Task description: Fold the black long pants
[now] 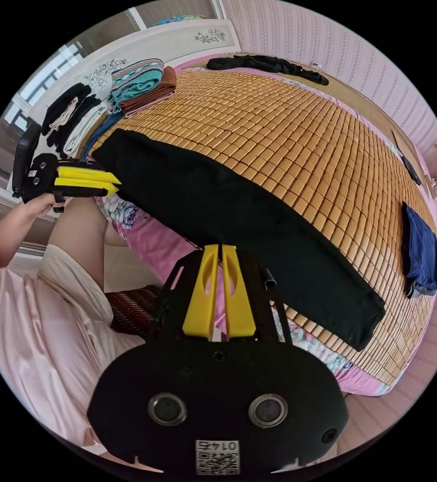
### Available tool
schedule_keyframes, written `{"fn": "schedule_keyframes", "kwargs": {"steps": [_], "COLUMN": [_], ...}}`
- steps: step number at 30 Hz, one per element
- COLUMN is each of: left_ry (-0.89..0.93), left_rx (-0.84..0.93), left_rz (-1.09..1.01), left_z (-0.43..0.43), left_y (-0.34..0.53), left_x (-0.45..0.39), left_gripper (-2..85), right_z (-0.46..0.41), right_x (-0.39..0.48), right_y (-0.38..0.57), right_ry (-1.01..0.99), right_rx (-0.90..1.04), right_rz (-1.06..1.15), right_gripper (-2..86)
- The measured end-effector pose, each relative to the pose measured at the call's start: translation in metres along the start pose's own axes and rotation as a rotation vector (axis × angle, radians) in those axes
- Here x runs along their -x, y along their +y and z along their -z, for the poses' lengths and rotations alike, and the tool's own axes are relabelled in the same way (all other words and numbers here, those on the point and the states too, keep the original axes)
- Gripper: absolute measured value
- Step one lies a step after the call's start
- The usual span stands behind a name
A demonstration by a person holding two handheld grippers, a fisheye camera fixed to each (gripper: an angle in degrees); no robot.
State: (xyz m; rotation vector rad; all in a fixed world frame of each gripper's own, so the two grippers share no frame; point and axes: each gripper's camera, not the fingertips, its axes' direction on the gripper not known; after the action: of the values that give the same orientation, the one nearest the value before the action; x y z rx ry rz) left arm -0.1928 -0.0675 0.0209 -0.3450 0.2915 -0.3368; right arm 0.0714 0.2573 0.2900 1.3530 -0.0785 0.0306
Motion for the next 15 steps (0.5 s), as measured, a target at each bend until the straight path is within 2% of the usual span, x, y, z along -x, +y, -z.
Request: {"fn": "schedule_keyframes", "kwargs": {"steps": [2,4,8,13,15], "left_ry": [0.024,0.042,0.06,-0.082,-0.108], "left_rx": [0.041,0.102,0.02,-0.058,-0.061], "left_rz": [0.032,0.073,0.131,0.432,0.572], "left_z": [-0.022,-0.041,-0.012,0.03,0.032], "left_y": [0.009,0.018,0.038,0.091,0.115], "left_x": [0.003,0.009,0.027,0.133,0.178], "left_gripper": [1.4,3.8,5.3,6.2,6.7], "right_z": [-0.015,-0.013,0.014,0.051,0.05], "right_x": [-0.004,-0.012,-0.052,-0.151,-0.179], "right_y": [0.005,0.016,0.052,0.116,0.123], "right_ry": [-0.015,-0.024,0.047,0.229,0.252], "right_rx": [0.055,0.035,-0.086,-0.217,-0.196], "right_rz": [-0.028,-0.084,-0.282,-0.728,-0.809], "right_gripper": [2.9,8.6,10.9,11.4,11.5]}}
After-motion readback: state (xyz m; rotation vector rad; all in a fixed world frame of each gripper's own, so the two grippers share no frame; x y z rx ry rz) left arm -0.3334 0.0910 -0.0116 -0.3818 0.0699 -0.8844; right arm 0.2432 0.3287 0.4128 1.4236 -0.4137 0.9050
